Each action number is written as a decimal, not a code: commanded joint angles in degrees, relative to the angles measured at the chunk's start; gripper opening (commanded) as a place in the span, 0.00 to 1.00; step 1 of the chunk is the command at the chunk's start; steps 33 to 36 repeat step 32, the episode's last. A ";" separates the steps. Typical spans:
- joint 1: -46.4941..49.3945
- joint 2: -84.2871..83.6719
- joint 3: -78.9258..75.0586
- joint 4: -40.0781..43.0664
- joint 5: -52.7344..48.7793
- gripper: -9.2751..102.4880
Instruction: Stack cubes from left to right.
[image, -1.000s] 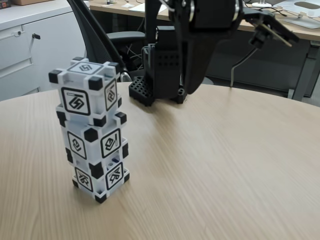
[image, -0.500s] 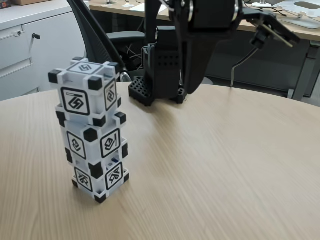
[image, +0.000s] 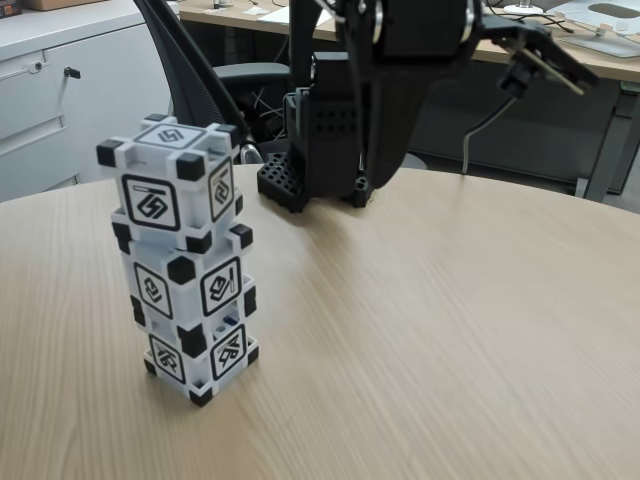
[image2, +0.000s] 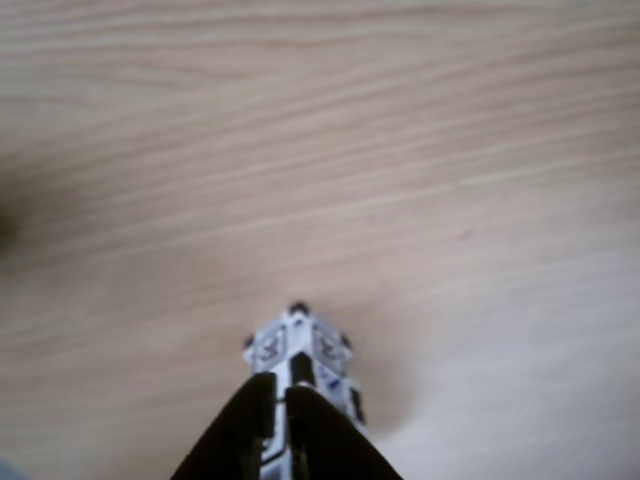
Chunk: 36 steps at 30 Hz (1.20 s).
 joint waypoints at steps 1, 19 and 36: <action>0.35 1.49 -0.26 0.35 -2.81 0.08; 0.26 1.49 -0.26 0.26 -1.67 0.08; 0.26 1.49 -0.26 0.26 1.49 0.08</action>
